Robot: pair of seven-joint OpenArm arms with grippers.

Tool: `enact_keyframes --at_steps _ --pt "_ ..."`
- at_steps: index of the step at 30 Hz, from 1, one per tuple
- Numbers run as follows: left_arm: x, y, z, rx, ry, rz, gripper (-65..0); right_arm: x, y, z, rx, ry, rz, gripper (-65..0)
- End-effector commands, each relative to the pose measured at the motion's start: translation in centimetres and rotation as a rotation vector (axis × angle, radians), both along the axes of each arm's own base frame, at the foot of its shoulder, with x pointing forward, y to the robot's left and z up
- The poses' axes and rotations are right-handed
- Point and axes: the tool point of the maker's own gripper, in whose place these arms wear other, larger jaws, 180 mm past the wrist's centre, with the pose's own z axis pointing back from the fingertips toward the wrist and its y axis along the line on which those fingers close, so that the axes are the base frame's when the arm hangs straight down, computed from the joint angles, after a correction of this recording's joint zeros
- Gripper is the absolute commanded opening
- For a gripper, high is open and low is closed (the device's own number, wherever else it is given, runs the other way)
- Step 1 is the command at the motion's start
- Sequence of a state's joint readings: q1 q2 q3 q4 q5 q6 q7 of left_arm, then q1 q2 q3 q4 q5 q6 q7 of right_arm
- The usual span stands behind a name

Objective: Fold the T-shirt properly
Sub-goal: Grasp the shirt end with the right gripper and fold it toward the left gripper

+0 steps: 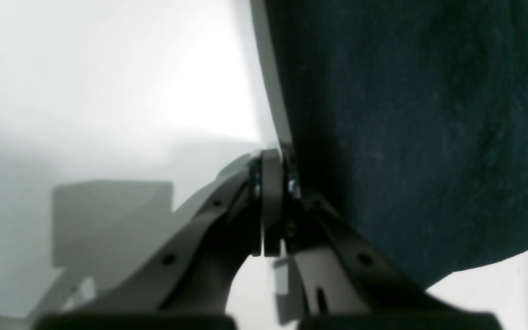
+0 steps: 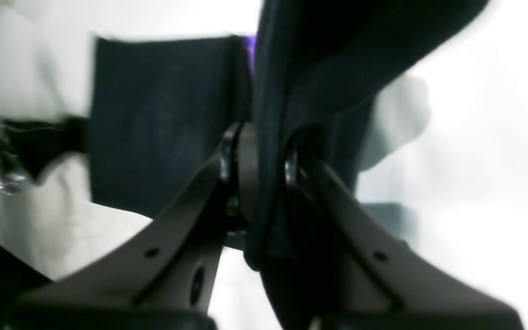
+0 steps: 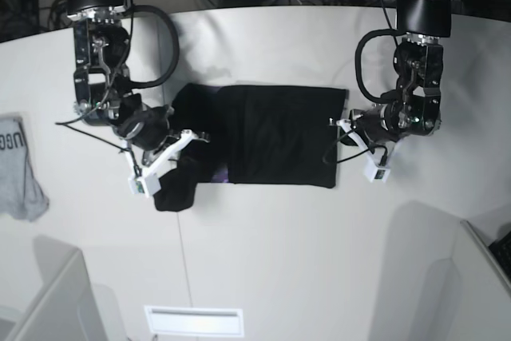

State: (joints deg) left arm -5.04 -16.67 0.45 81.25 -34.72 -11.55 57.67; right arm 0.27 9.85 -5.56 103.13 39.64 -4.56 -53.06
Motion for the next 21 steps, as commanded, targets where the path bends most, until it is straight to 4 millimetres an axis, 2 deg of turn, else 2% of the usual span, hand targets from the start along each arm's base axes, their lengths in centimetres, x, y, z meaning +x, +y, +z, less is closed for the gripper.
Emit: enact_keyframes --at_steps 1,11,17,21 --pt "1.0 0.8 1.1 0.015 -0.038 0.003 -65.0 0.7 0.7 1.4 0.020 -0.045 0.005 -65.0" --pt "0.0 2.0 0.6 0.045 -0.017 0.001 -65.0 -0.3 6.5 2.6 0.118 -0.035 0.057 -65.0" --pt "-0.4 2.0 1.8 0.065 -0.055 -0.026 -65.0 -0.4 8.8 3.5 0.182 -0.038 0.066 -65.0" --pt "-0.3 2.1 1.9 0.067 -0.058 -0.027 -65.0 -0.7 10.7 4.2 0.195 -0.049 0.113 -65.0"
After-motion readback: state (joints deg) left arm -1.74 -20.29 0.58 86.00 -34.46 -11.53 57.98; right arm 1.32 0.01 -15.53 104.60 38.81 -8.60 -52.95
